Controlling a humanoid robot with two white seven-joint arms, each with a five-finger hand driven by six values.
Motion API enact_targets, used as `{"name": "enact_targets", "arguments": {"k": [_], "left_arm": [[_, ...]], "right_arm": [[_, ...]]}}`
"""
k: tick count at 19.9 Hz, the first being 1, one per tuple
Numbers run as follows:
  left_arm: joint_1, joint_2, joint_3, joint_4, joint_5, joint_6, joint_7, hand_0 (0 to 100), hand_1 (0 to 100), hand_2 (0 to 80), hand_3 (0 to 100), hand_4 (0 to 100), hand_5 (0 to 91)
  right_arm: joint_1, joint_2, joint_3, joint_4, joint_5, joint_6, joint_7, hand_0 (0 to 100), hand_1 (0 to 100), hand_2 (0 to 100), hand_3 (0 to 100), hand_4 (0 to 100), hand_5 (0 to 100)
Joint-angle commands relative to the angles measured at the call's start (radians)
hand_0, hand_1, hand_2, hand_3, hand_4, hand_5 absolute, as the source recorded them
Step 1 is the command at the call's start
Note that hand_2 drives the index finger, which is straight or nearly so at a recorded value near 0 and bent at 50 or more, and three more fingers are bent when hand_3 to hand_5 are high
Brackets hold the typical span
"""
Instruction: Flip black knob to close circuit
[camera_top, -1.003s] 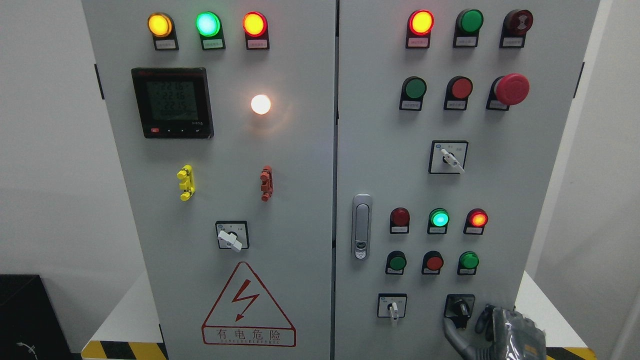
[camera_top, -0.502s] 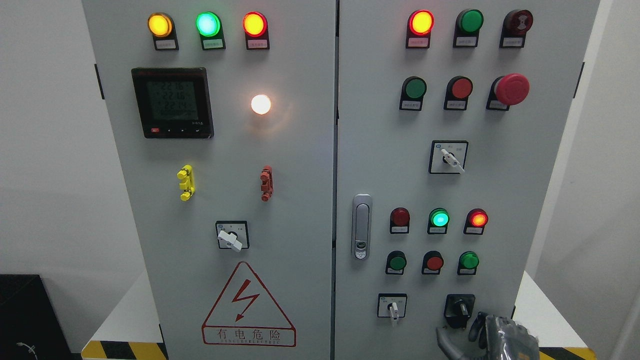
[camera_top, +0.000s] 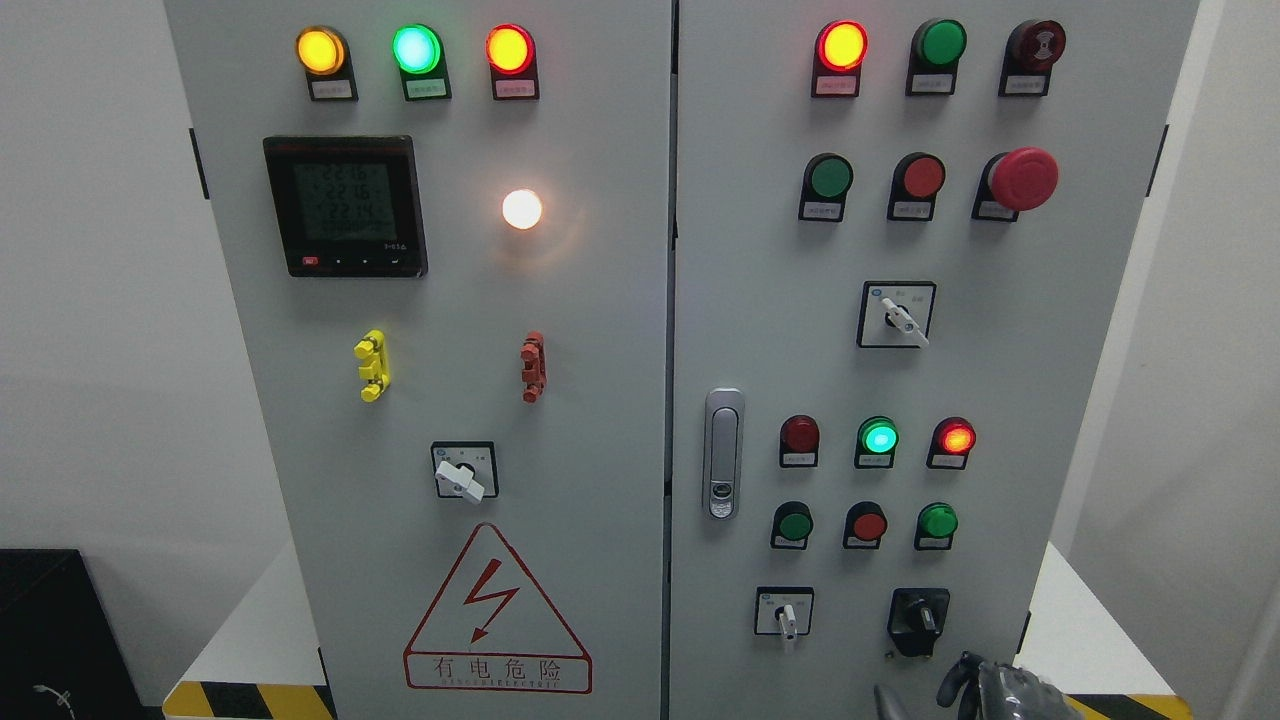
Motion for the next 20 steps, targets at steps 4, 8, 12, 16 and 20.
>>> {"name": "enact_targets", "arguments": {"k": [4,8,12,16,20], "left_arm": [[0.000,0.000,-0.020,0.021,-0.021,0.001,0.001,0,0,0.0,0,0,0.0],[0.000,0.000,-0.020,0.021,-0.020,0.001,0.001,0,0,0.0,0,0,0.0],[0.000,0.000,-0.020,0.021,-0.021,0.001,0.001,0,0,0.0,0,0,0.0],[0.000,0.000,-0.020,0.021,-0.021,0.001,0.001,0,0,0.0,0,0,0.0],[0.000,0.000,-0.020,0.021,-0.020,0.001,0.001,0,0,0.0,0,0,0.0]], "right_arm": [[0.150,-0.006,0.006,-0.132,-0.359,-0.156,-0.008,0,19,31,57,48,34],[0.204,-0.008,0.006,-0.141,-0.583,-0.234,0.018,0,19,20,41,37,23],[0.225,-0.008,0.004,-0.141,-0.789,-0.298,0.124,0,16,7,21,15,3],[0.245,-0.006,0.006,-0.133,-0.876,-0.345,0.216,0,12,0,11,1,0],[0.251,-0.006,0.007,-0.120,-0.920,-0.367,0.260,0,8,0,0,0,0]]}}
